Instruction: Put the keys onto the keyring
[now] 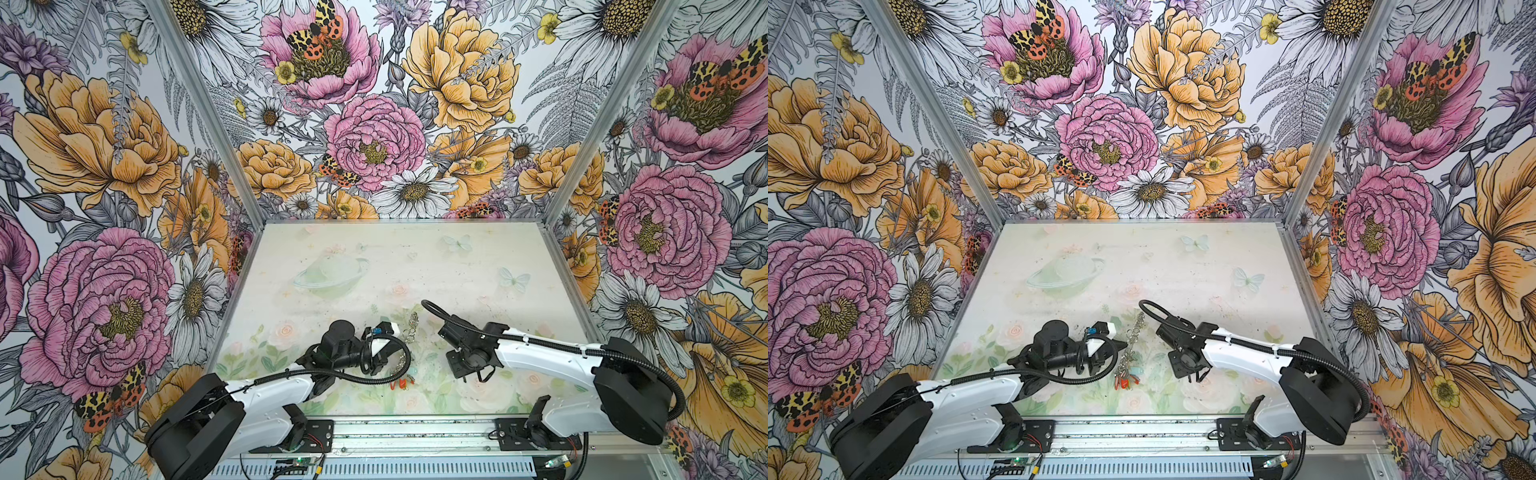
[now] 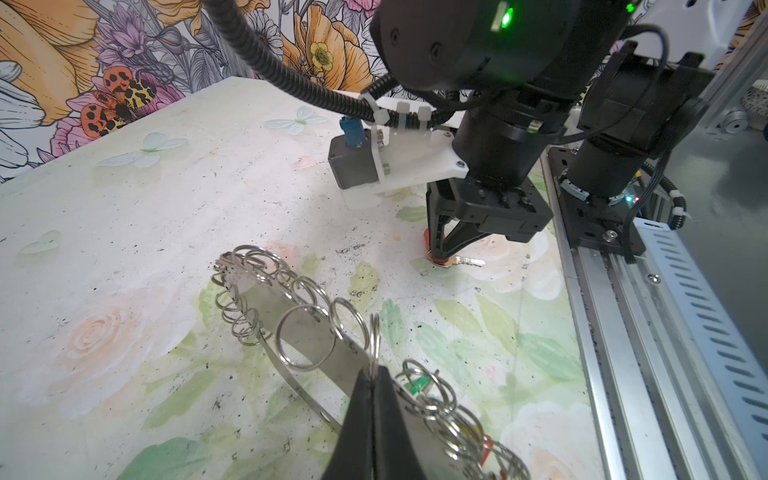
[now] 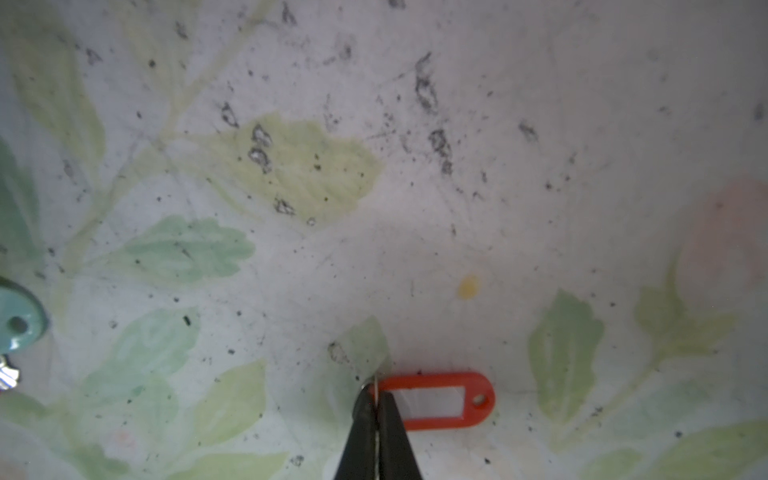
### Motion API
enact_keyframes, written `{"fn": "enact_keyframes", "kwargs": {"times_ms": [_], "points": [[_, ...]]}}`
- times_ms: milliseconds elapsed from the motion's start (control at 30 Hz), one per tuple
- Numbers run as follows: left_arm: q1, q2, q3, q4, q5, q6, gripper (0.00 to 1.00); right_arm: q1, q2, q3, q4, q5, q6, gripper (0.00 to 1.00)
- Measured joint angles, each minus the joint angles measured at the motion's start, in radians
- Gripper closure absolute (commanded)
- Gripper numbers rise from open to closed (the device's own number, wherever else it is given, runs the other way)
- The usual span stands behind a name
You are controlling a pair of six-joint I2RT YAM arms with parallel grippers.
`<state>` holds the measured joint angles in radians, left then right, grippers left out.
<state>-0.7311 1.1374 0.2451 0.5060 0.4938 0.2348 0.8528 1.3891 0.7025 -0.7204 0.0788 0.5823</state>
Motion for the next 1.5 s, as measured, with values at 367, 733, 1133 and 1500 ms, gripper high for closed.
{"fn": "enact_keyframes", "kwargs": {"times_ms": [367,733,1133,1500], "points": [[0.0,0.0,0.0,0.0,0.0,0.0,1.0,0.0,0.097,0.118,-0.148,-0.047,0.008,1.0],[0.0,0.0,0.002,-0.001,0.0,0.0,1.0,-0.045,0.229,0.248,-0.338,-0.135,-0.061,1.0],[0.0,0.004,0.004,0.0,0.0,0.0,1.0,-0.097,0.324,0.325,-0.394,-0.15,-0.147,0.87],[0.0,0.004,0.004,-0.001,0.0,0.0,1.0,-0.084,0.061,0.262,-0.327,-0.063,-0.09,0.79]]}}
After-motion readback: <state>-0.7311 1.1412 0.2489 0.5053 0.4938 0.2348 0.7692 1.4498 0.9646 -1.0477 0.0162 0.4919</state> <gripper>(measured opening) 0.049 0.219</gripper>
